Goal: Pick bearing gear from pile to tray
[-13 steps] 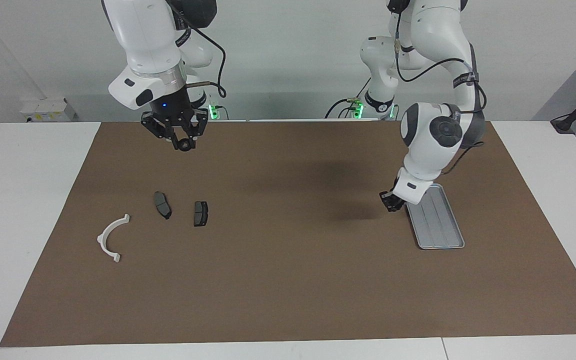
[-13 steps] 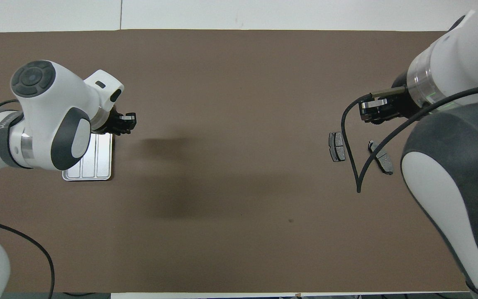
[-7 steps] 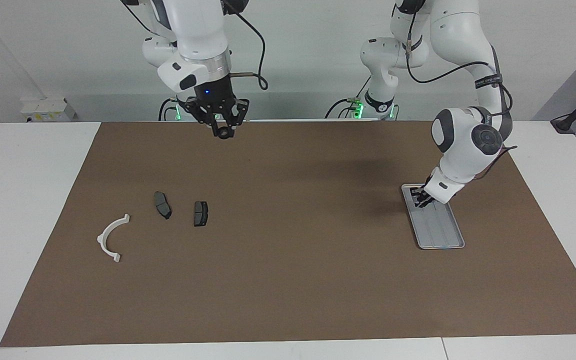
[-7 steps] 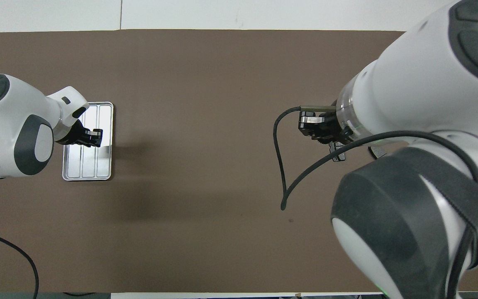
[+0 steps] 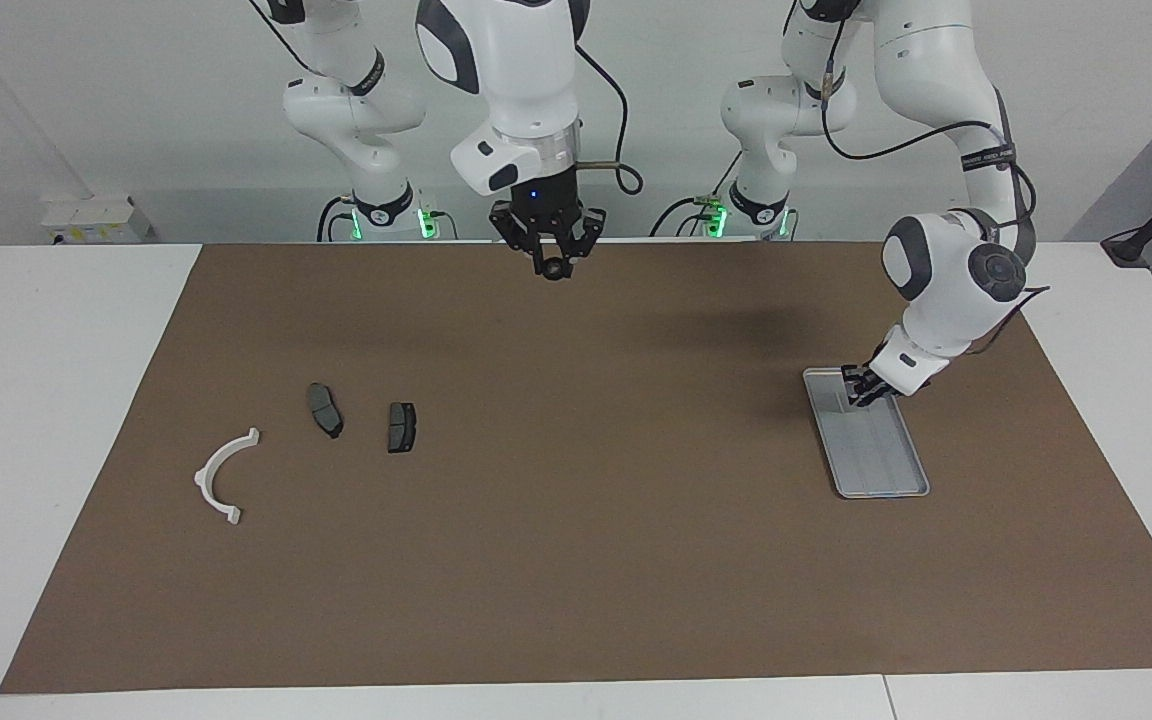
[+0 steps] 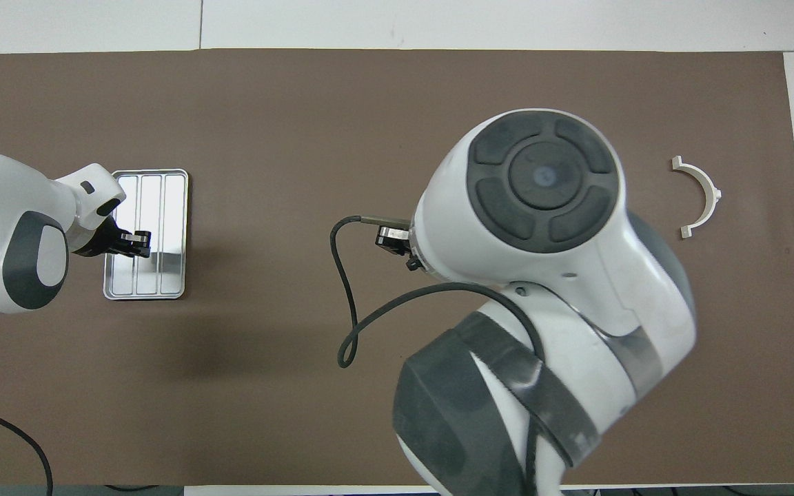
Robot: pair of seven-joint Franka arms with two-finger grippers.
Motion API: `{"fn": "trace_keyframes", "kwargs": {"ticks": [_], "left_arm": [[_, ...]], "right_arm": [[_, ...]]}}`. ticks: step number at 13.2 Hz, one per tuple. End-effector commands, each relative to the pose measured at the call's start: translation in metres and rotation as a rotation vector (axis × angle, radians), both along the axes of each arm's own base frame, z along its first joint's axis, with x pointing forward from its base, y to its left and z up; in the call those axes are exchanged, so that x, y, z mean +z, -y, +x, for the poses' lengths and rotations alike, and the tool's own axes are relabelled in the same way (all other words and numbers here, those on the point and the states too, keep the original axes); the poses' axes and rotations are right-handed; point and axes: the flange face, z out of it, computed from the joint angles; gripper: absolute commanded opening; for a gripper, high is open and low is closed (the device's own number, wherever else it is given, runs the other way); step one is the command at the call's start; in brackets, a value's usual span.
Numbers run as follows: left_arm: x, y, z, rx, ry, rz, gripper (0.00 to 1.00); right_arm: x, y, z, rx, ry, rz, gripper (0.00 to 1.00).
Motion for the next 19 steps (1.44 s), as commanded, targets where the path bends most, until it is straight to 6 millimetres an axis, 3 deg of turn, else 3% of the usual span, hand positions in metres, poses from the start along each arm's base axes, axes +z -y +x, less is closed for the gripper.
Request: {"fn": "trace_keyframes", "kwargs": {"ticks": [1, 4, 6, 7, 9, 12, 16, 17, 18, 19], "left_arm": [[-0.003, -0.012, -0.019, -0.016, 0.03, 0.004, 0.03], [-0.004, -0.012, -0.02, -0.014, 0.031, 0.004, 0.03], [-0.005, -0.01, -0.02, -0.013, 0.045, 0.006, 0.03], [-0.008, -0.007, -0.021, -0.014, 0.045, 0.006, 0.03], [-0.013, -0.006, -0.022, -0.014, 0.053, 0.007, 0.04], [-0.022, -0.004, -0.026, -0.014, 0.065, 0.008, 0.05], [-0.024, -0.003, -0.027, -0.014, 0.065, 0.008, 0.1], [-0.025, -0.003, -0.027, -0.014, 0.063, 0.008, 0.22], [-0.026, -0.003, -0.027, -0.014, 0.065, 0.008, 0.57], [-0.025, -0.002, -0.026, -0.014, 0.068, 0.008, 0.77]], "right_arm": [[-0.056, -0.039, 0.011, -0.051, 0.018, -0.025, 0.0], [-0.099, -0.062, 0.021, -0.086, 0.024, -0.009, 0.0], [-0.121, -0.067, 0.028, -0.089, 0.021, 0.0, 0.0], [-0.139, -0.075, 0.029, -0.086, 0.024, -0.001, 0.0], [-0.194, -0.105, 0.027, -0.083, 0.067, -0.035, 0.0], [-0.251, -0.12, 0.031, -0.093, 0.073, -0.022, 0.0], [-0.273, -0.121, 0.036, -0.085, 0.089, 0.008, 0.0], [-0.278, -0.12, 0.037, -0.085, 0.091, 0.007, 0.0], [-0.279, -0.121, 0.037, -0.083, 0.096, 0.013, 0.0], [-0.28, -0.121, 0.037, -0.085, 0.096, 0.016, 0.0]]}}
